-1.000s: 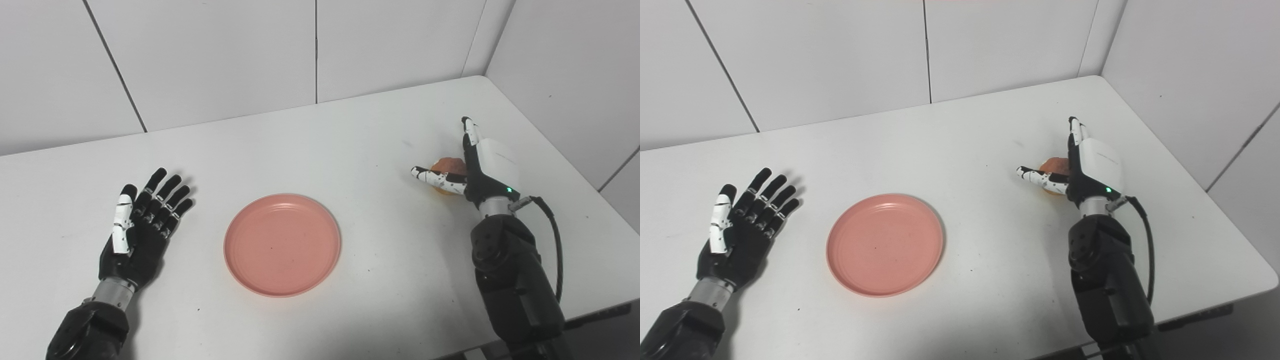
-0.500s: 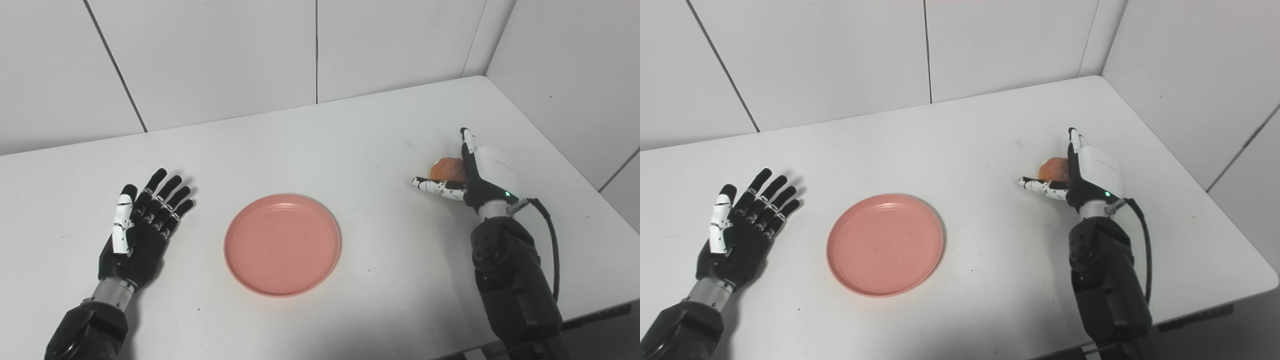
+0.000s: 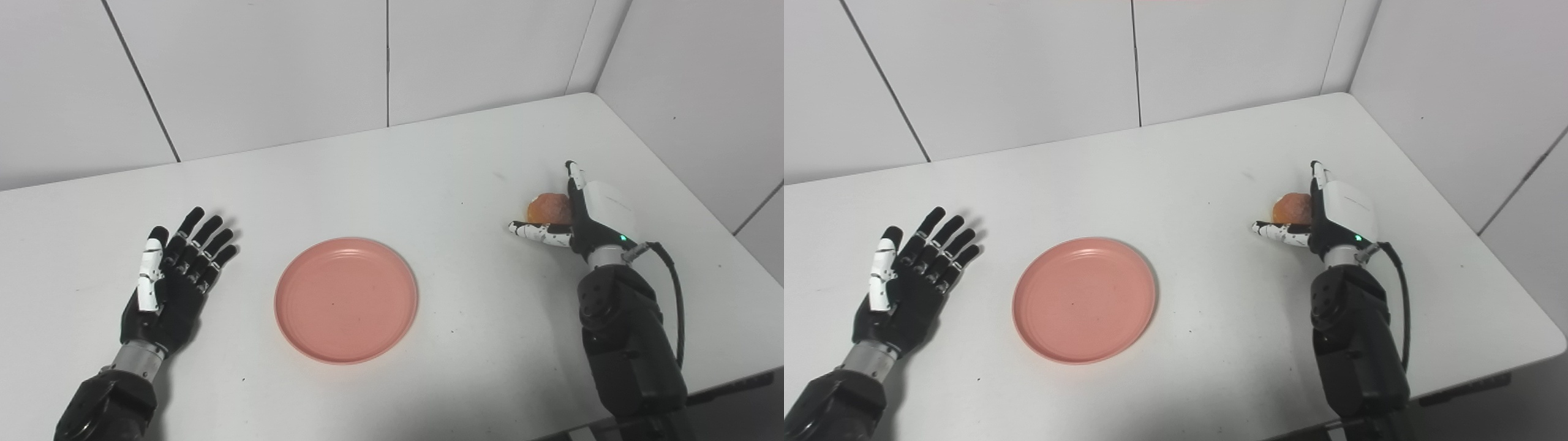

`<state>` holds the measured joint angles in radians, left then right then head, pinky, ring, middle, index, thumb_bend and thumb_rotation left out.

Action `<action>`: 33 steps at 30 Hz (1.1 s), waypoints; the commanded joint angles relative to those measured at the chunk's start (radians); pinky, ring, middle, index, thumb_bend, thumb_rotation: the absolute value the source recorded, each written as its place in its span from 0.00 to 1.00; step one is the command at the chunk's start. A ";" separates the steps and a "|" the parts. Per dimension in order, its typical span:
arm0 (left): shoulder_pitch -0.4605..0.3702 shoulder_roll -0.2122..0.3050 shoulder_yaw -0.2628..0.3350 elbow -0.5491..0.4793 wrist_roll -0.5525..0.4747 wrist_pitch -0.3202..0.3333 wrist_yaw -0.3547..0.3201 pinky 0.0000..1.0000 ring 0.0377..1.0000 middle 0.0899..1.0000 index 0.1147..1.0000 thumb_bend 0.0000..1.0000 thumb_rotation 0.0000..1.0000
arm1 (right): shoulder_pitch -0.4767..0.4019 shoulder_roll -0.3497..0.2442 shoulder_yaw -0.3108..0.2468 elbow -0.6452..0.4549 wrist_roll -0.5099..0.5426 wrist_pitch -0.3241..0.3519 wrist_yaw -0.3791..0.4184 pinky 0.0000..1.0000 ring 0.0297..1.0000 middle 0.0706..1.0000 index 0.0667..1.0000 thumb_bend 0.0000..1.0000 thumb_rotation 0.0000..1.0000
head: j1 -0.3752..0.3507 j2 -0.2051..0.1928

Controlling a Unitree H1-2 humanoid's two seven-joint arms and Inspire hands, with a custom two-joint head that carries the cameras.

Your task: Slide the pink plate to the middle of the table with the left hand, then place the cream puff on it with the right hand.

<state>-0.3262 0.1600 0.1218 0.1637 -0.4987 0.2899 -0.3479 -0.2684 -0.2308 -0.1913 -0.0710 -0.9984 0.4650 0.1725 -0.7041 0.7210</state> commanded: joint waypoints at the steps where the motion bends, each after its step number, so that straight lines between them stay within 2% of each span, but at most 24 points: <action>1: 0.025 0.006 -0.005 0.005 0.013 0.048 0.018 0.91 0.90 0.91 0.91 0.44 1.00 | -0.026 -0.018 0.009 -0.002 0.021 0.002 -0.046 0.71 0.85 0.91 0.93 0.98 0.49 | 0.000 0.001; 6: 0.027 0.004 -0.005 -0.010 0.015 0.060 0.030 0.90 0.90 0.91 0.91 0.44 1.00 | -0.027 -0.015 0.010 0.014 0.041 0.004 -0.060 0.63 0.76 0.84 0.84 0.93 0.43 | 0.000 0.005; 7: 0.027 0.004 -0.006 -0.012 0.015 0.061 0.032 0.91 0.90 0.91 0.91 0.44 1.00 | -0.026 -0.016 0.013 0.016 0.050 0.004 -0.066 0.54 0.68 0.76 0.80 0.91 0.40 | 0.000 0.005; 8: 0.027 0.005 -0.007 -0.013 0.013 0.060 0.029 0.91 0.90 0.91 0.91 0.44 1.00 | -0.022 -0.021 0.014 0.025 0.081 -0.012 -0.083 0.53 0.67 0.74 0.79 0.91 0.39 | 0.000 0.005; 10: 0.028 0.006 -0.007 -0.015 0.012 0.059 0.028 0.92 0.90 0.92 0.92 0.43 1.00 | -0.015 -0.030 0.020 0.042 0.126 -0.039 -0.116 0.48 0.58 0.64 0.67 0.86 0.33 | 0.000 0.005; 11: 0.028 0.006 -0.008 -0.016 0.012 0.059 0.029 0.91 0.90 0.92 0.92 0.43 1.00 | -0.012 -0.037 0.027 0.054 0.143 -0.051 -0.133 0.46 0.54 0.58 0.59 0.81 0.26 | 0.000 0.005; 13: 0.029 0.006 -0.008 -0.019 0.012 0.062 0.031 0.91 0.90 0.92 0.92 0.43 1.00 | -0.010 -0.047 0.041 0.070 0.162 -0.053 -0.158 0.40 0.46 0.50 0.53 0.74 0.19 | 0.000 0.005; 14: 0.029 0.006 -0.007 -0.021 0.011 0.063 0.033 0.91 0.90 0.92 0.93 0.43 1.00 | -0.010 -0.050 0.049 0.074 0.168 -0.045 -0.165 0.34 0.40 0.46 0.48 0.61 0.16 | 0.000 0.005; 16: 0.029 0.004 -0.008 -0.024 0.012 0.065 0.036 0.91 0.90 0.92 0.93 0.43 1.00 | -0.011 -0.059 0.064 0.076 0.177 -0.028 -0.175 0.30 0.35 0.41 0.45 0.53 0.14 | 0.003 0.009; 24: 0.028 0.003 -0.007 -0.025 0.009 0.065 0.031 0.91 0.91 0.92 0.93 0.43 1.00 | -0.011 -0.069 0.081 0.068 0.212 0.001 -0.196 0.30 0.37 0.42 0.45 0.51 0.13 | 0.004 0.010; 33: 0.030 -0.004 -0.009 -0.038 0.011 0.070 0.036 0.91 0.91 0.92 0.93 0.43 1.00 | -0.007 -0.073 0.081 0.034 0.213 0.002 -0.201 0.30 0.37 0.44 0.45 0.51 0.14 | 0.026 0.011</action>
<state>-0.3130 0.1579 0.1203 0.1243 -0.4985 0.3268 -0.3234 -0.2737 -0.2897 -0.1180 -0.0094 -0.7939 0.4635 -0.0231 -0.6781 0.7317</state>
